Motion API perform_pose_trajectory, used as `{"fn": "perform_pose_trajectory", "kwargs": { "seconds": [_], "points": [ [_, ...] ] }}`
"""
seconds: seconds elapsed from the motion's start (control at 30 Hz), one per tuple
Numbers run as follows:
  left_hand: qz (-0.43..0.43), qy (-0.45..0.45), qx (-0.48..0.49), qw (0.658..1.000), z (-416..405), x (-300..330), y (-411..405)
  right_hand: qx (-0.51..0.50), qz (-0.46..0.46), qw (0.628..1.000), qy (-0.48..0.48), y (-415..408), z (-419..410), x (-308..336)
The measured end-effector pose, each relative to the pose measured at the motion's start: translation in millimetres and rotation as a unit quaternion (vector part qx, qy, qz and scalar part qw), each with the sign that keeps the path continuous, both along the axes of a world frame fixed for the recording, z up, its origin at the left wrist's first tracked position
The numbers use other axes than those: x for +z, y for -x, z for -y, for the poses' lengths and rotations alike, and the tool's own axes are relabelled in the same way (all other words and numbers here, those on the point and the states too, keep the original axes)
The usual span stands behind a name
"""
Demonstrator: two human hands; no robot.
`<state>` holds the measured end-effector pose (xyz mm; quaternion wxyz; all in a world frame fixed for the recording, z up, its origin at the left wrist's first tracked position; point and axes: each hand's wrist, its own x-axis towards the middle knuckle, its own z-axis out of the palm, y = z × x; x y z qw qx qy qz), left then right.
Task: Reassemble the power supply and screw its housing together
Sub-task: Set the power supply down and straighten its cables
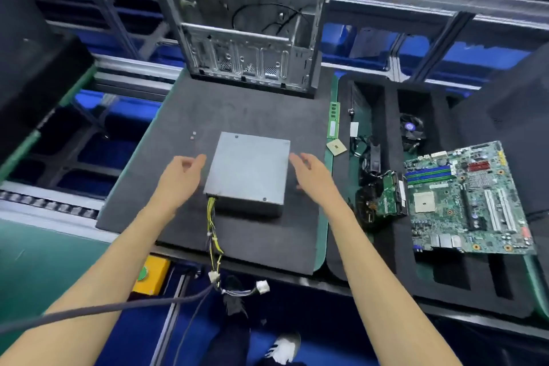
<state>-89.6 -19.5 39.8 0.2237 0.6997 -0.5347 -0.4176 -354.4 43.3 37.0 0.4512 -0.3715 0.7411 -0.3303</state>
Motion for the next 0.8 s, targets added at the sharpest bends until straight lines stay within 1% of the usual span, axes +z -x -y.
{"fn": "perform_pose_trajectory", "kwargs": {
  "seconds": [0.07,0.13,0.2,0.27,0.33,0.53,0.63,0.73,0.8],
  "points": [
    [-0.063,-0.081,-0.036,0.994,7.8,-9.9,-5.7,0.017,0.019,1.000,0.001,-11.6,14.8,-5.1],
    [-0.114,-0.121,-0.085,0.982,13.0,-11.2,-5.2,0.021,0.035,0.999,0.002,-17.8,24.6,-9.9],
    [-0.138,-0.115,-0.128,0.975,18.5,-8.9,-1.3,0.015,0.060,0.998,0.013,-17.7,26.9,-10.9],
    [-0.138,-0.091,-0.168,0.972,26.6,-5.3,3.2,0.009,0.089,0.995,0.038,-16.5,26.0,-9.9],
    [-0.136,-0.073,-0.190,0.970,35.4,-1.0,5.7,0.002,0.094,0.994,0.057,-17.8,25.1,-6.3],
    [-0.185,-0.091,-0.215,0.955,52.8,1.1,6.7,-0.042,0.094,0.990,0.094,-28.3,27.1,0.3],
    [-0.212,-0.079,-0.219,0.949,61.5,3.1,9.3,-0.081,0.089,0.986,0.115,-28.7,30.4,1.8],
    [-0.246,-0.068,-0.205,0.945,68.8,6.1,11.8,-0.095,0.080,0.982,0.140,-26.4,36.9,5.3],
    [-0.251,-0.059,-0.201,0.945,71.0,5.6,12.7,-0.102,0.083,0.980,0.147,-25.9,41.4,6.2]
  ]
}}
